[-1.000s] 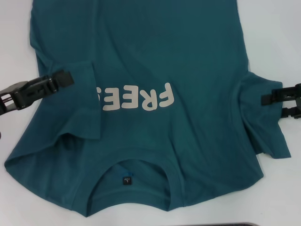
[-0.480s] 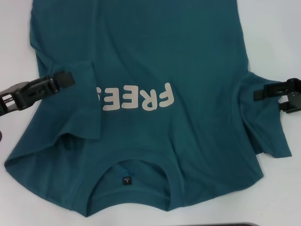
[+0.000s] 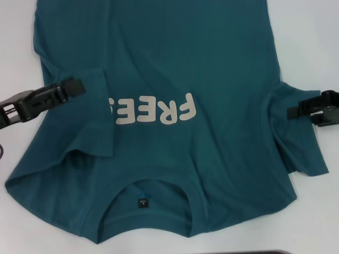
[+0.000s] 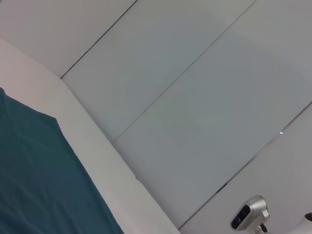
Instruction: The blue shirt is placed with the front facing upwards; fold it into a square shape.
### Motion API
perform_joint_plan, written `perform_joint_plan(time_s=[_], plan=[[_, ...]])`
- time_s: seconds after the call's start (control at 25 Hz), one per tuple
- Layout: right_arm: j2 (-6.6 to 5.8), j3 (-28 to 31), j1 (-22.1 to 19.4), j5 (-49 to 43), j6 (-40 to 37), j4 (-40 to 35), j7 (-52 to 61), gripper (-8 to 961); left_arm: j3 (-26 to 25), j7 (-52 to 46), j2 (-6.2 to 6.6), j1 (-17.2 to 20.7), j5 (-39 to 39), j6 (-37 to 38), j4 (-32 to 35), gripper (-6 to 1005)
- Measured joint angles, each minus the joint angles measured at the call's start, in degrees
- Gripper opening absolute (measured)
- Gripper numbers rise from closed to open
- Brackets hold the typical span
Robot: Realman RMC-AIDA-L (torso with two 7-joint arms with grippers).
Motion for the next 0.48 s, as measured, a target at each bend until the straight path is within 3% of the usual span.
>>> perform_joint_plan(time_s=[0.28, 0.48], plan=[[-0.12, 0.0, 0.1, 0.0, 0.2, 0.0, 0.2, 534, 0.0, -0.6, -0.02, -0.2, 0.0, -0.1, -0.1, 660], [-0.42, 0.0, 0.1, 0.0, 0.9, 0.3, 0.1, 298, 0.0, -0.6, -0.02, -0.2, 0.0, -0.1, 0.0, 659]])
